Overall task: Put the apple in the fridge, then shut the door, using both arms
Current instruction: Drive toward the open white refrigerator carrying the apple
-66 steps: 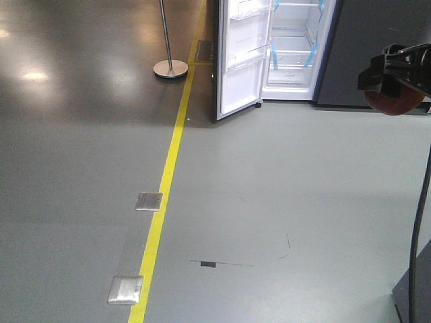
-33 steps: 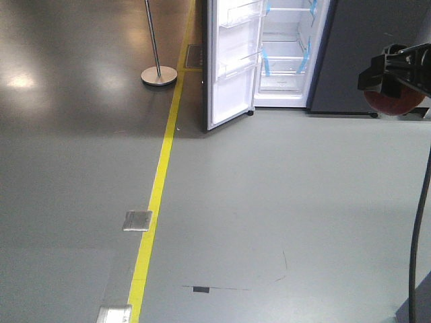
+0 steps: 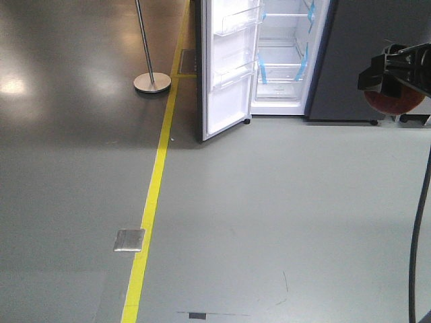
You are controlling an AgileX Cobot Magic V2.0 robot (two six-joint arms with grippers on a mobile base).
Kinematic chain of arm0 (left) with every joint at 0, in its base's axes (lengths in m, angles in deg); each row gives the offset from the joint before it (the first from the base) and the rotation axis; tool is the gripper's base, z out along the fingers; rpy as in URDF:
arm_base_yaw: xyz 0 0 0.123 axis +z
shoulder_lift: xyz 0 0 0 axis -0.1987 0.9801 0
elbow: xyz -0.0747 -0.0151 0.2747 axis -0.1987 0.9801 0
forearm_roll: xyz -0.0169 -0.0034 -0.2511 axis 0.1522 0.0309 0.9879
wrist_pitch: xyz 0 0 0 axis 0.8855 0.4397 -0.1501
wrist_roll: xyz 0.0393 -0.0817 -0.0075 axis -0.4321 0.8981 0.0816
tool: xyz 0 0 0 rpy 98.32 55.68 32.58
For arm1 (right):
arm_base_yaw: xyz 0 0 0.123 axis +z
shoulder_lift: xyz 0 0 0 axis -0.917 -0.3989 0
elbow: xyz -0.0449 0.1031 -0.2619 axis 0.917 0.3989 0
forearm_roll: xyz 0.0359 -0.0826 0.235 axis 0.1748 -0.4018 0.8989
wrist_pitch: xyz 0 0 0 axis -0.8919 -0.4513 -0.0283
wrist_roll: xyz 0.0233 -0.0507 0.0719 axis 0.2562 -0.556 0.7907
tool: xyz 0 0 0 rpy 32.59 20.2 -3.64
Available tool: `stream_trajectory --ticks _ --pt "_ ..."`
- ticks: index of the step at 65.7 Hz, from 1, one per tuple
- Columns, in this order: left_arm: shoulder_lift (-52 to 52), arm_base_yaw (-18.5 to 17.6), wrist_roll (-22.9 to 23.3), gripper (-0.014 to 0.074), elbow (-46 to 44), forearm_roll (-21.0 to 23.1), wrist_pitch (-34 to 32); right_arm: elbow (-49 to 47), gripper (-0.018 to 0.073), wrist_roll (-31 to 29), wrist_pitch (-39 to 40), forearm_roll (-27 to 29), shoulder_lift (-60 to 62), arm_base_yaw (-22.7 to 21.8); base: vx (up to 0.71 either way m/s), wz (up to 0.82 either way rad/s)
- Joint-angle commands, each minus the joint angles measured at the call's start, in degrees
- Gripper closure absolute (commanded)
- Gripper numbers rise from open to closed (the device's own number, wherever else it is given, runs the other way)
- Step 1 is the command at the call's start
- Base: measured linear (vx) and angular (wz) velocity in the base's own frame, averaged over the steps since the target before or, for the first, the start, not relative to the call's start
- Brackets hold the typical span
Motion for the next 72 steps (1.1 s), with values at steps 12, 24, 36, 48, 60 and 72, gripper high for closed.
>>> stream_trajectory --ticks 12,24,36,48,60,72 --pt "-0.92 0.02 0.27 0.0603 0.85 0.28 -3.97 -1.82 0.0410 -0.58 3.95 0.56 1.78 -0.12 0.21 -0.04" --pt "-0.92 0.02 0.27 0.0603 0.85 0.28 -3.97 -1.82 0.0410 -0.58 3.90 0.56 1.78 -0.12 0.22 -0.03" --pt "-0.92 0.02 0.27 0.0603 0.85 0.28 -3.97 -1.82 0.0410 -0.58 3.90 0.56 1.78 -0.12 0.22 0.01" --pt "-0.92 0.02 0.27 0.0603 0.85 0.28 -3.97 -1.82 0.0410 -0.58 3.90 0.56 1.78 -0.12 0.23 0.04" --pt "-0.92 0.02 0.27 0.0603 0.85 0.28 -3.97 -1.82 0.0410 -0.58 3.70 0.56 1.78 -0.12 0.23 0.04" --pt "-0.92 0.02 0.27 0.0603 0.85 0.28 -3.97 -1.82 0.0410 -0.58 3.64 0.56 1.78 -0.12 0.22 0.03"
